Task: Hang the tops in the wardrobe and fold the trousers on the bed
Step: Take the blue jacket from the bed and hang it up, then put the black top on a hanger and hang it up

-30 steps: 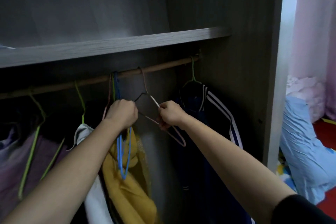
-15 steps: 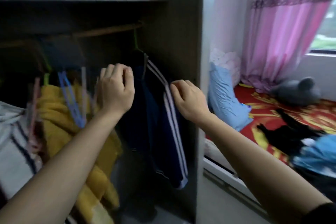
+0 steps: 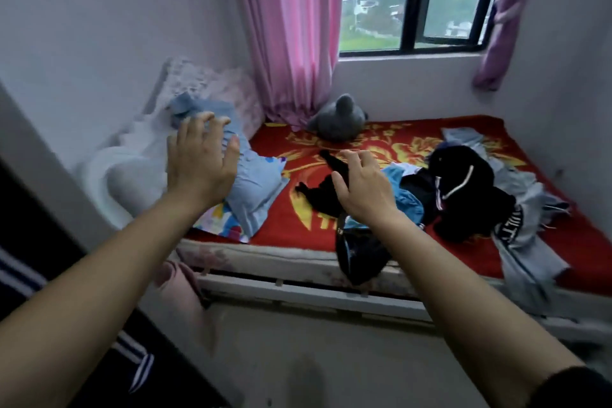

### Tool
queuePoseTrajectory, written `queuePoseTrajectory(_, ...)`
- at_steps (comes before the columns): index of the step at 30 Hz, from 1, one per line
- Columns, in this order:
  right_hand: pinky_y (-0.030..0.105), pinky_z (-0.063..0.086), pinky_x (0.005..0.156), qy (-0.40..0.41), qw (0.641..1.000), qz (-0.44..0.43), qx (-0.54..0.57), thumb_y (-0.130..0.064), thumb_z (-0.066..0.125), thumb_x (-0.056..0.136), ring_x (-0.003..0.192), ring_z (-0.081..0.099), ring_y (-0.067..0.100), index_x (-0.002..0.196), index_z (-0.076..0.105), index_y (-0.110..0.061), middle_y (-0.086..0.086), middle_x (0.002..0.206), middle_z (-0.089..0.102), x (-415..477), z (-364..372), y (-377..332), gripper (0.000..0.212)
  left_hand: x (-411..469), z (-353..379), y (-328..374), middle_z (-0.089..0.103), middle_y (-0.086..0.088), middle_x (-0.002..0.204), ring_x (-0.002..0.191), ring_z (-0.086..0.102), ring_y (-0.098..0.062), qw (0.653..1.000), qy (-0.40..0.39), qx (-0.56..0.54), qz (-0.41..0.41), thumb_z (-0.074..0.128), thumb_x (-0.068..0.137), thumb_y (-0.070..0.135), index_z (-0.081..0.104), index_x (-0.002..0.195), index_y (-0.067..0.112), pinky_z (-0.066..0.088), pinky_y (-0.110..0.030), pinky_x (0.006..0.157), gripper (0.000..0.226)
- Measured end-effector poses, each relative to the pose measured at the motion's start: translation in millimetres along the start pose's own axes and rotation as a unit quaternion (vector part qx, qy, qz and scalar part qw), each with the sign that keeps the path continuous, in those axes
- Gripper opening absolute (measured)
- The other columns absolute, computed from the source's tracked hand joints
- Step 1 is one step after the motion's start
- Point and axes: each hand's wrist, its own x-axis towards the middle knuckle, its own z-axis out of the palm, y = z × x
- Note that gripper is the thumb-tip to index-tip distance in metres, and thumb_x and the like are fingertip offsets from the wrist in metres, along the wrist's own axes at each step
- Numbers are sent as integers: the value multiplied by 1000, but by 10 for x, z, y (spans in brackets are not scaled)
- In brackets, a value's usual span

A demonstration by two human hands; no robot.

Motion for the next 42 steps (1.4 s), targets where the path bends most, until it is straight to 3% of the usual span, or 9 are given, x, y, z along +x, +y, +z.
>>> queuePoseTrajectory(7, 48, 44, 100, -70, 985, 106, -117, -43, 51, 98, 130, 43, 35, 148, 37, -13, 15, 147, 37, 246, -406, 2126, 61, 319, 1831, 1471, 47, -21, 140, 128, 44, -39, 988, -150, -31, 34, 37, 95, 45, 55, 132, 9, 38, -55, 100, 55)
queuePoseTrajectory(15, 47, 44, 99, -145, 962, 187, -137, -42, 53, 97, 129, 44, 36, 148, 38, -14, 15, 146, 38, 589, -144, 3553, 60, 351, 3375, 2224, 37, -18, 151, 140, 33, -35, 961, -271, -36, 45, 46, 99, 41, 47, 141, 12, 30, -53, 111, 52)
queuePoseTrajectory(21, 44, 41, 101, -228, 934, 235, -146, -42, 52, 97, 131, 43, 34, 150, 36, -15, 14, 150, 35, 894, 622, 4419, 61, 346, 4706, 2285, 38, -18, 150, 140, 33, -34, 933, -356, -48, 6, 34, 96, 47, 48, 141, 12, 31, -51, 109, 59)
queuePoseTrajectory(24, 43, 40, 104, -274, 912, 266, -149, -41, 51, 98, 133, 41, 33, 151, 34, -16, 13, 151, 33, 1113, 1099, 4864, 61, 296, 5461, 2286, 38, -19, 150, 139, 34, -34, 909, -409, -72, -34, 38, 96, 46, 48, 140, 11, 32, -51, 108, 57)
queuePoseTrajectory(29, 43, 40, 105, -342, 872, 328, -121, -39, 51, 98, 132, 42, 32, 151, 33, -18, 12, 148, 36, 1495, 1986, 5536, 59, 183, 6704, 2285, 28, -13, 156, 144, 24, -28, 846, -515, -73, -116, 40, 100, 44, 38, 146, 15, 25, -46, 113, 54)
queuePoseTrajectory(35, 44, 40, 103, -399, 837, 372, -43, -31, 52, 98, 131, 44, 35, 147, 41, -22, 12, 144, 39, 1394, 3162, 6111, 51, -394, 7802, 2254, 36, -12, 150, 137, 32, -33, 768, -588, -65, -244, 44, 99, 40, 40, 142, 15, 31, -48, 110, 50)
queuePoseTrajectory(39, 46, 41, 103, -399, 837, 374, -11, -23, 52, 98, 134, 40, 36, 150, 38, -28, 13, 152, 30, 1112, 3846, 6291, 54, -1006, 8171, 2161, 32, -14, 153, 142, 25, -32, 725, -643, -3, -247, 49, 97, 37, 34, 147, 15, 28, -48, 111, 57)
queuePoseTrajectory(42, 48, 39, 104, -401, 852, 337, -22, -25, 56, 97, 133, 37, 39, 153, 34, -23, 16, 153, 31, 939, 4181, 6353, 61, -1320, 8213, 2122, 52, -13, 127, 123, 43, -33, 762, -623, 64, -165, 55, 93, 28, 49, 129, 13, 34, -47, 98, 39)
